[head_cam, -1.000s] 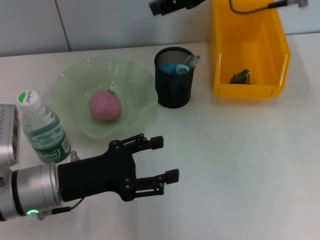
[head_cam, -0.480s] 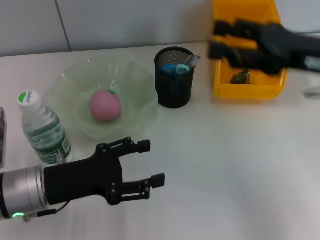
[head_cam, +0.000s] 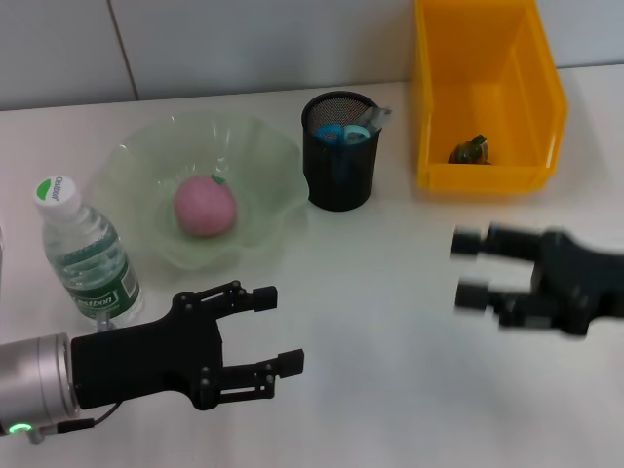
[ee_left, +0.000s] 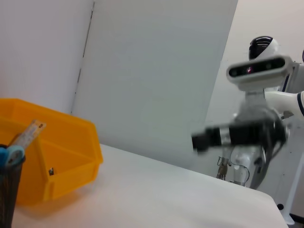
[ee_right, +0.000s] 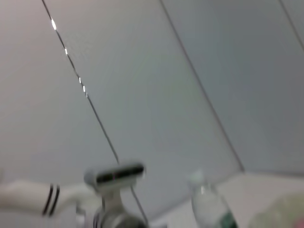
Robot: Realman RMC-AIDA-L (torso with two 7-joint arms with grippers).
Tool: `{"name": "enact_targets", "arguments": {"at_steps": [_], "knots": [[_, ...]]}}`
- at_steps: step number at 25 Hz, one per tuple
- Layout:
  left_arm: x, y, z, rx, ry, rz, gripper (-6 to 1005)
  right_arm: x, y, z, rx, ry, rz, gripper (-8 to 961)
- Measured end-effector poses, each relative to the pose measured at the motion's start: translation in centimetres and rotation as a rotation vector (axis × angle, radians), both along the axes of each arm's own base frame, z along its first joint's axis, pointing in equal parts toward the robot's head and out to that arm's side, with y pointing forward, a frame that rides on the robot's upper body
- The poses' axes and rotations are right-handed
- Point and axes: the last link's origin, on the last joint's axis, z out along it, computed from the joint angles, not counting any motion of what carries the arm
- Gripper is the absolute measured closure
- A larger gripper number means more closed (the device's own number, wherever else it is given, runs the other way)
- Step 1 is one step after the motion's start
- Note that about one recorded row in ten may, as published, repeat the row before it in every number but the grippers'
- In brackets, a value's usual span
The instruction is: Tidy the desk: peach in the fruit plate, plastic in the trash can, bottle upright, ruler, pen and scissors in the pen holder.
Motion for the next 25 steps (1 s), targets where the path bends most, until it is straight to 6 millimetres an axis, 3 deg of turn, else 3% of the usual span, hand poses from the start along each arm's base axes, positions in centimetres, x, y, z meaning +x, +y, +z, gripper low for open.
{"name": "enact_targets", "arguments": {"at_steps": [6, 25], "knots": [[-0.4, 0.1, 0.6, -0.014, 0.006, 0.012, 167, 1.3, -0.2, -1.9, -0.070, -0.144, -0.022, 183], [-0.9, -0.4, 0.6, -0.096, 0.018, -0.007, 167, 1.1, -0.3, -3.6, -0.034, -0.166, 0.023, 183]]}}
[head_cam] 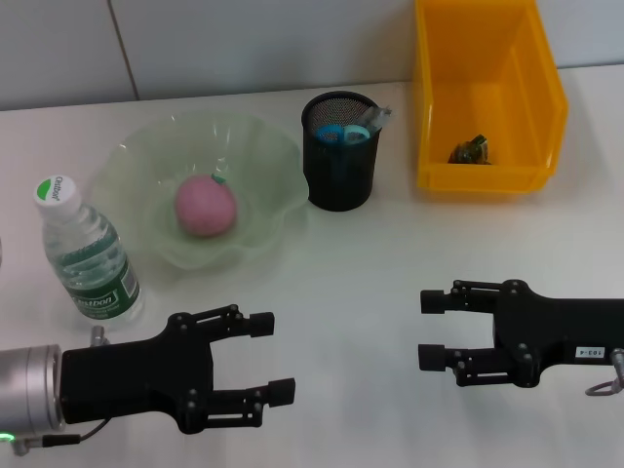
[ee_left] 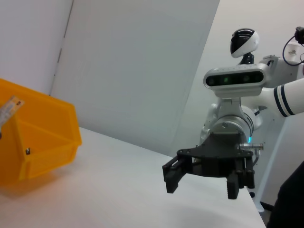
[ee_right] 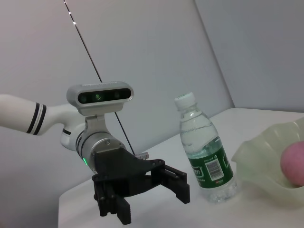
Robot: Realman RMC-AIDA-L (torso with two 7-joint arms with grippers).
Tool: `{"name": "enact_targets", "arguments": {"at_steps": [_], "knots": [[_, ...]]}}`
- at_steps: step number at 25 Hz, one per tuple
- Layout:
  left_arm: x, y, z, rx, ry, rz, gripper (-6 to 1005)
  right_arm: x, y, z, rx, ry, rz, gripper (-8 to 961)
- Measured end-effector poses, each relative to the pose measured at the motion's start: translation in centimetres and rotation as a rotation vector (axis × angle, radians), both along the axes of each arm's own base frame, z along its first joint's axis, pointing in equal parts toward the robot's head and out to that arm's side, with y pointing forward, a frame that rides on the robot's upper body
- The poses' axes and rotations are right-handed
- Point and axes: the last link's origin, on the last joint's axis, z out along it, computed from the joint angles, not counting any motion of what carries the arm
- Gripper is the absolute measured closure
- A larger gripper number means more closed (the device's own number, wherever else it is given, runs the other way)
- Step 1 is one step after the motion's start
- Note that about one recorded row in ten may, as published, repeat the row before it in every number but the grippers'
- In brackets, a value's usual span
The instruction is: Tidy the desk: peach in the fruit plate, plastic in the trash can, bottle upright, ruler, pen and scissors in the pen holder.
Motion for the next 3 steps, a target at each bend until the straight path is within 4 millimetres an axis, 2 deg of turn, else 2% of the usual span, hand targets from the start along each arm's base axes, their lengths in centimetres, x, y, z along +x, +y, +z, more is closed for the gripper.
{"name": "enact_targets", "arguments": {"at_steps": [3], "knots": [[-0.07, -0.06, 0.06, -0.002, 0.002, -0.002, 167, 0.02, 0.01, 0.01, 0.001, 0.000, -0.001, 183]]}}
